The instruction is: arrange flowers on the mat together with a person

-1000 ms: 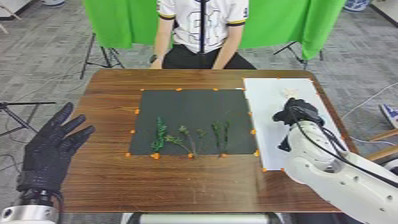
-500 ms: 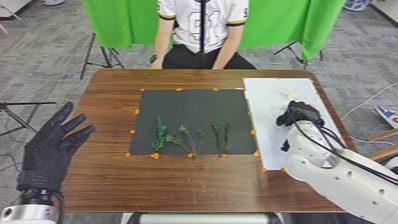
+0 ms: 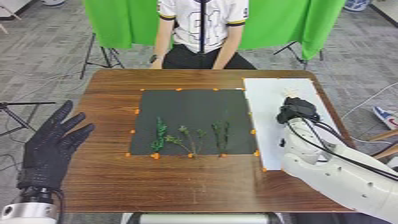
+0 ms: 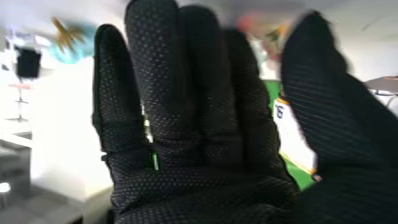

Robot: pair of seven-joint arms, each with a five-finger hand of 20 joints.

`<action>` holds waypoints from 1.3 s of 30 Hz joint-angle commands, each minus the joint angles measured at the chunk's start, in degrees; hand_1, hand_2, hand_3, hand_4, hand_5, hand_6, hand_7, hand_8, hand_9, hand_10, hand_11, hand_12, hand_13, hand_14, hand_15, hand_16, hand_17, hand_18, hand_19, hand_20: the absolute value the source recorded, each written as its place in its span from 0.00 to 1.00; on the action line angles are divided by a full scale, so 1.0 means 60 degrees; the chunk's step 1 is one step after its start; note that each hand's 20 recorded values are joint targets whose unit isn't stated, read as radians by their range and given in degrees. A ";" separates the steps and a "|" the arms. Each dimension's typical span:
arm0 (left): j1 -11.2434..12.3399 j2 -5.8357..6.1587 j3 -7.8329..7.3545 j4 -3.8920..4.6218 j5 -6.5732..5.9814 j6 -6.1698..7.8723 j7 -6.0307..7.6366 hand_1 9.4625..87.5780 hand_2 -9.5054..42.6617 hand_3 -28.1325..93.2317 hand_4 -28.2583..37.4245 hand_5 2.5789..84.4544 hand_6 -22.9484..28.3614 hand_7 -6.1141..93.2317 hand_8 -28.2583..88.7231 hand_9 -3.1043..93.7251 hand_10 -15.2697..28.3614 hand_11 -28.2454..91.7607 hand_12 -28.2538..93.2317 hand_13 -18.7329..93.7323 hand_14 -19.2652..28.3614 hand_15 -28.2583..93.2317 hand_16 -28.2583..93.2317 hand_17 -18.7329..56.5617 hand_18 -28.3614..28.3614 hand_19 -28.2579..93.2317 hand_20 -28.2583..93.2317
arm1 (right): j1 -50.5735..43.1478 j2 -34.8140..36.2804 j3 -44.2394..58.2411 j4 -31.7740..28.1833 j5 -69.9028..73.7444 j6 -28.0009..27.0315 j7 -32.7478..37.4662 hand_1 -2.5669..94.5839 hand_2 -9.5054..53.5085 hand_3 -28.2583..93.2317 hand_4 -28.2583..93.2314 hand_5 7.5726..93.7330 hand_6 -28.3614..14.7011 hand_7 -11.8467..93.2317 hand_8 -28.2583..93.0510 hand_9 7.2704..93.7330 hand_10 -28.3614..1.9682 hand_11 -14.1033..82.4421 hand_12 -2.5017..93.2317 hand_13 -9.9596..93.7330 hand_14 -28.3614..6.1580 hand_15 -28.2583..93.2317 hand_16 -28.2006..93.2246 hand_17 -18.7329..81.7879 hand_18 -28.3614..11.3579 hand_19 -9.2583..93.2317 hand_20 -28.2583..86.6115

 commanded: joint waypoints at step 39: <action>-0.1617 -0.0464 -0.0674 -0.0268 0.1451 -0.0957 -0.1241 0.14 0.31 0.85 0.05 0.32 0.52 0.16 0.17 0.32 0.67 0.37 0.33 0.35 0.87 0.61 0.19 0.12 0.85 0.56 0.37 | 0.6091 -0.5942 -0.7360 0.0323 0.0908 0.2480 -0.2745 0.59 0.00 0.74 0.00 0.90 0.78 0.27 0.22 0.97 0.70 0.35 0.31 0.88 0.66 0.61 0.41 0.58 0.29 0.84 0.20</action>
